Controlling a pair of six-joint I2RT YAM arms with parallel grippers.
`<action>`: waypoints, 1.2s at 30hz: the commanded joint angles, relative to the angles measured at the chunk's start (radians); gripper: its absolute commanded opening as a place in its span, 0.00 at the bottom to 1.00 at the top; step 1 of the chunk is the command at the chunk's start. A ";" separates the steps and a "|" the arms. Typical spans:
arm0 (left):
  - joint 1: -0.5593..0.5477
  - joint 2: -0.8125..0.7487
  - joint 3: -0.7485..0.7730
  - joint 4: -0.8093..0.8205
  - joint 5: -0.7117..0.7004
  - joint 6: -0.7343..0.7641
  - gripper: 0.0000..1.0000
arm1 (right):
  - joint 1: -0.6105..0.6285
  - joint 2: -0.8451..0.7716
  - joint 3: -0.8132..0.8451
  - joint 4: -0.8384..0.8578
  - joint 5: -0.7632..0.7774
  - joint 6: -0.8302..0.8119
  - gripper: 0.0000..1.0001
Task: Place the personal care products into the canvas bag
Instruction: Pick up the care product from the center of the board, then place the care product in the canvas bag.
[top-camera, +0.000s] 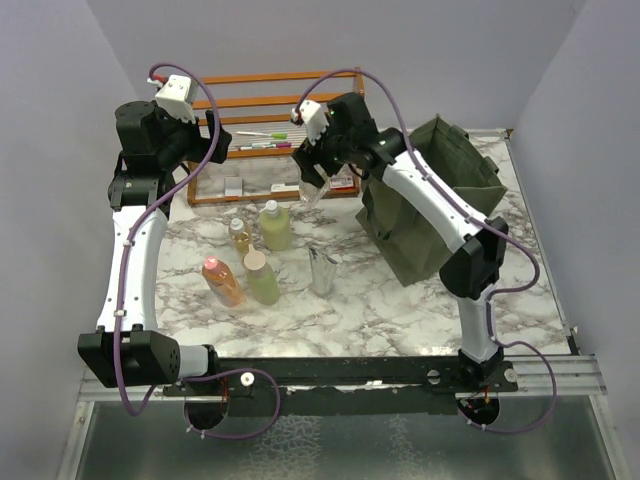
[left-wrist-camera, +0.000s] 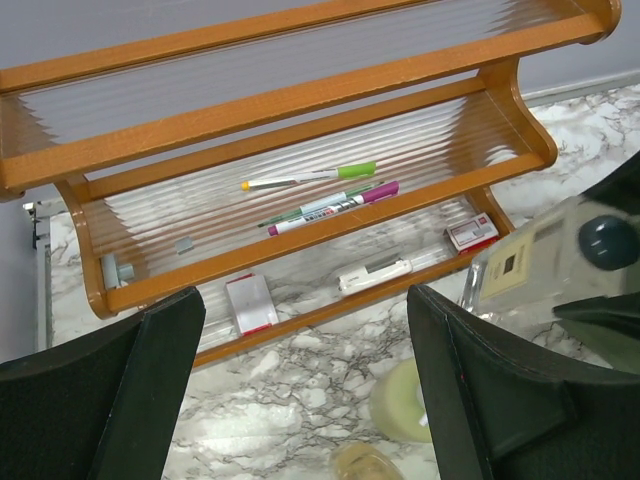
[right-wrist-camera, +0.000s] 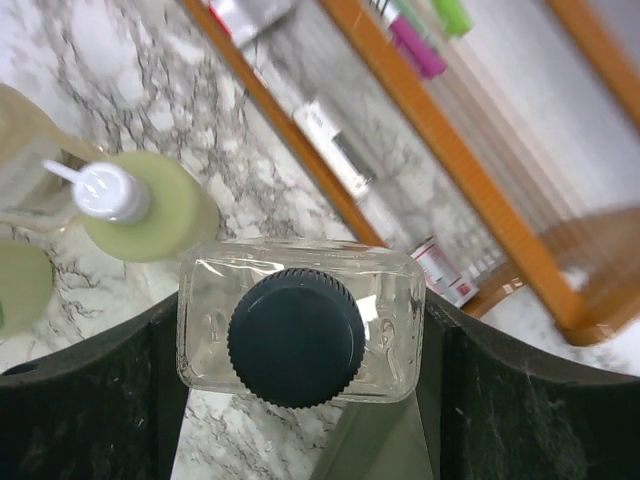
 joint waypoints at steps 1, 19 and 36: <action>0.010 -0.002 0.013 0.016 0.035 0.014 0.85 | 0.001 -0.178 0.147 0.092 -0.028 -0.053 0.01; 0.004 0.038 0.013 0.022 0.120 0.013 0.84 | -0.001 -0.346 0.327 0.077 0.096 -0.148 0.01; -0.248 0.175 0.105 0.046 0.158 0.066 0.83 | -0.170 -0.576 0.055 0.114 0.163 -0.123 0.01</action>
